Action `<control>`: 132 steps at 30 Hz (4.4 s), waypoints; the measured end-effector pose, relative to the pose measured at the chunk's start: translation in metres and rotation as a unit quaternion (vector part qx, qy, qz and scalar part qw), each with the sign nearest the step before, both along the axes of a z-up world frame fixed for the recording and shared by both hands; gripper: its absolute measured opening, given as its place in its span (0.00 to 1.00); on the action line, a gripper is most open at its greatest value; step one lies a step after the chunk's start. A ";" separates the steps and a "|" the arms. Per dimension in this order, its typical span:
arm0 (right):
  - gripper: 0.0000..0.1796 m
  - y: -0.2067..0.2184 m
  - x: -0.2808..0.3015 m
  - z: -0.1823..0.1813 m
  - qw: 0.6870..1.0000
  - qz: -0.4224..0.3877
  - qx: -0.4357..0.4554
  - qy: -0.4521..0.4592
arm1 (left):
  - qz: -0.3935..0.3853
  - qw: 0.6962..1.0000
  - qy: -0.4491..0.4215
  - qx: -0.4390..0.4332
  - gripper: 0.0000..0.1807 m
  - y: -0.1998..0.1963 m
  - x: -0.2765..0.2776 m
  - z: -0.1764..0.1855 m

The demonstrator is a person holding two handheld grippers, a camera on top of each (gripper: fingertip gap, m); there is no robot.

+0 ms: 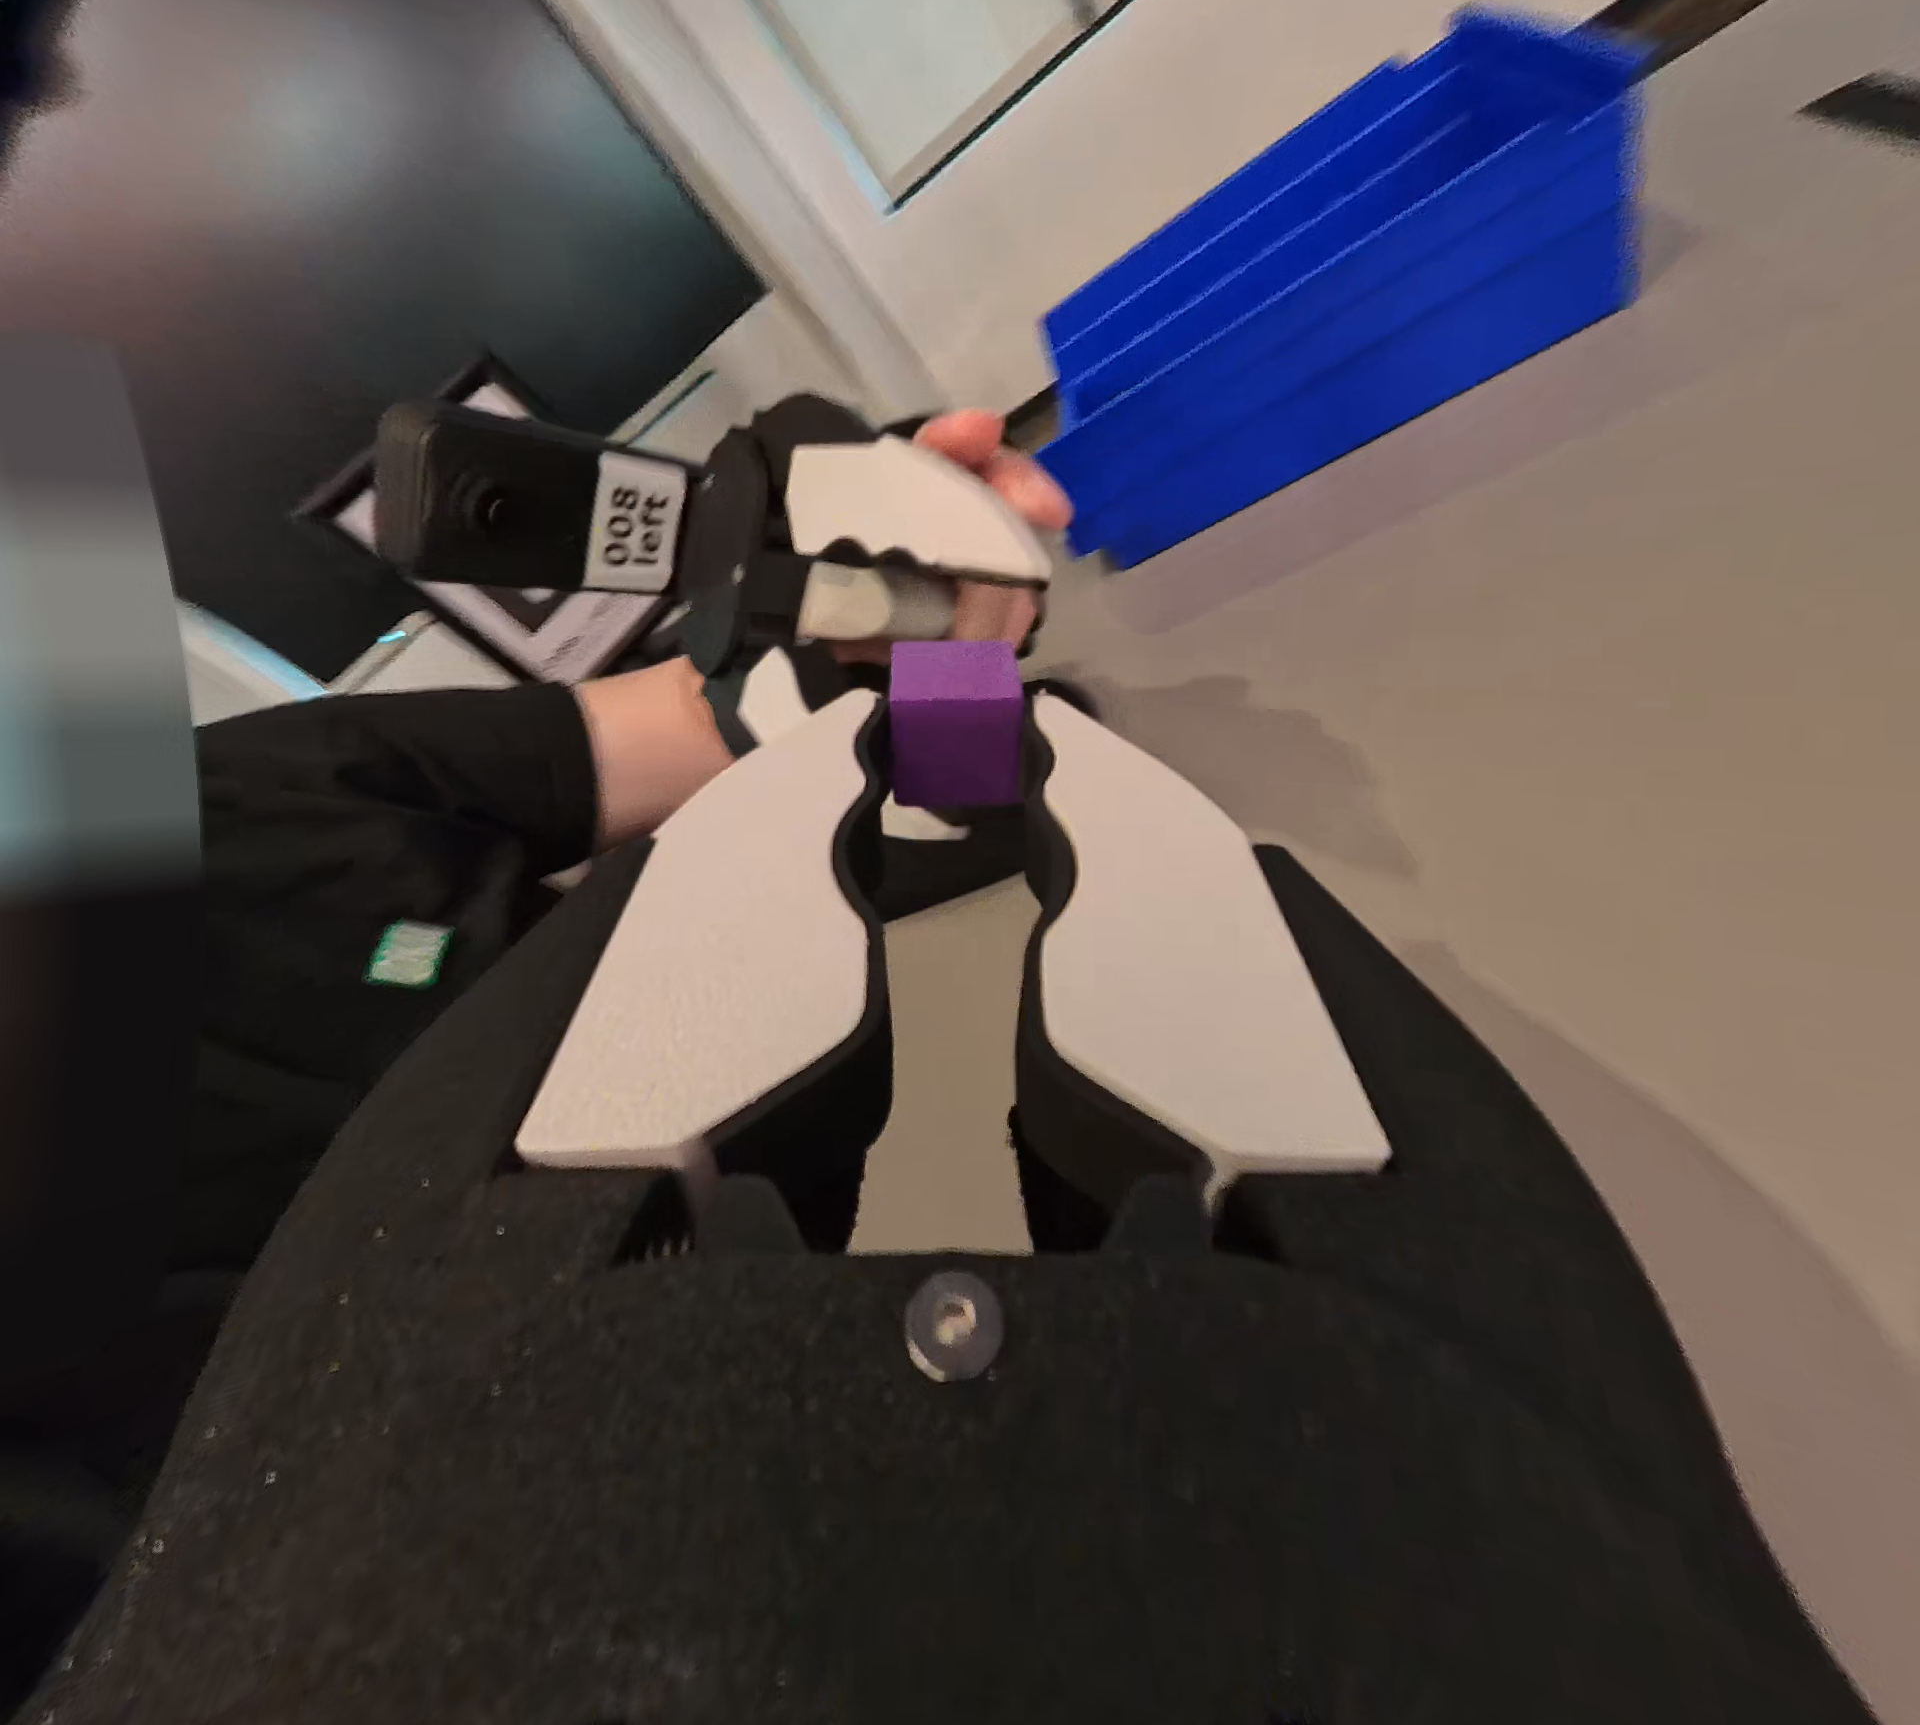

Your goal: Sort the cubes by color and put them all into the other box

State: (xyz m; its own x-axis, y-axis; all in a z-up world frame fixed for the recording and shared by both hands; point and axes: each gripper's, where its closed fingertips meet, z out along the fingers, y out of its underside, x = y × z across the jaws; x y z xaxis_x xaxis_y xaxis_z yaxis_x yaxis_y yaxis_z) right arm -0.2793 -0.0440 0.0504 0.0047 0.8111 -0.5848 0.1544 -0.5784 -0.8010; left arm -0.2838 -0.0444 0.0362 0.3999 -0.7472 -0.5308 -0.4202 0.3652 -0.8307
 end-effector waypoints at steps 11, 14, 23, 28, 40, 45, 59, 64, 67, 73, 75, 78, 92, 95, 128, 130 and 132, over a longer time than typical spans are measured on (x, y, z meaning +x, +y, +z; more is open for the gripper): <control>0.12 0.105 0.275 0.035 0.740 -0.556 0.228 -0.302 | 0.188 0.977 0.034 -0.090 0.21 0.063 -0.034 -0.095; 0.12 0.095 0.350 0.035 0.653 -0.628 0.219 -0.363 | 0.188 0.976 0.045 -0.100 0.20 0.062 -0.031 -0.111; 0.12 0.061 0.466 0.000 0.559 -0.688 0.144 -0.441 | 0.184 0.973 0.084 -0.109 0.19 0.057 -0.028 -0.142; 0.12 0.049 0.488 -0.018 0.561 -0.692 0.111 -0.441 | 0.184 0.972 0.100 -0.110 0.17 0.055 -0.028 -0.152; 0.13 0.014 0.504 -0.110 0.637 -0.596 -0.074 -0.482 | 0.183 0.971 0.122 -0.098 0.15 0.052 -0.027 -0.158; 0.13 -0.002 0.513 -0.147 0.646 -0.573 -0.146 -0.483 | 0.183 0.970 0.119 -0.103 0.15 0.053 -0.028 -0.158; 0.22 0.029 0.492 -0.094 0.634 -0.593 -0.032 -0.496 | 0.191 0.969 0.121 -0.099 0.15 0.055 -0.029 -0.159; 0.24 0.069 0.436 -0.041 0.630 -0.604 0.078 -0.483 | 0.196 0.969 0.118 -0.097 0.15 0.056 -0.030 -0.158; 0.24 0.096 0.381 -0.009 0.647 -0.610 0.148 -0.433 | 0.200 0.968 0.115 -0.096 0.15 0.057 -0.032 -0.156; 0.26 0.121 0.237 0.012 0.717 -0.549 0.242 -0.355 | 0.212 0.967 0.102 -0.096 0.15 0.061 -0.037 -0.151; 0.27 0.119 0.186 0.008 0.745 -0.511 0.262 -0.339 | 0.220 0.966 0.096 -0.095 0.15 0.063 -0.040 -0.149; 0.27 0.107 0.112 -0.009 0.792 -0.432 0.285 -0.325 | 0.241 0.962 0.081 -0.097 0.15 0.069 -0.048 -0.143; 0.28 0.041 -0.038 -0.092 0.859 -0.206 0.309 -0.354 | 0.395 0.909 -0.078 -0.108 0.14 0.078 -0.179 -0.037; 0.28 0.035 -0.045 -0.097 0.858 -0.188 0.314 -0.361 | 0.433 0.896 -0.058 -0.077 0.13 0.067 -0.234 -0.004; 0.28 0.054 -0.021 -0.125 0.858 -0.172 0.268 -0.404 | 0.309 0.678 0.560 -0.362 0.14 0.064 -0.488 -0.156; 0.28 0.055 -0.020 -0.126 0.859 -0.170 0.264 -0.405 | 0.298 0.663 0.580 -0.368 0.14 0.062 -0.489 -0.160; 0.28 0.056 -0.019 -0.128 0.858 -0.169 0.262 -0.408 | 0.288 0.645 0.605 -0.366 0.13 0.061 -0.492 -0.165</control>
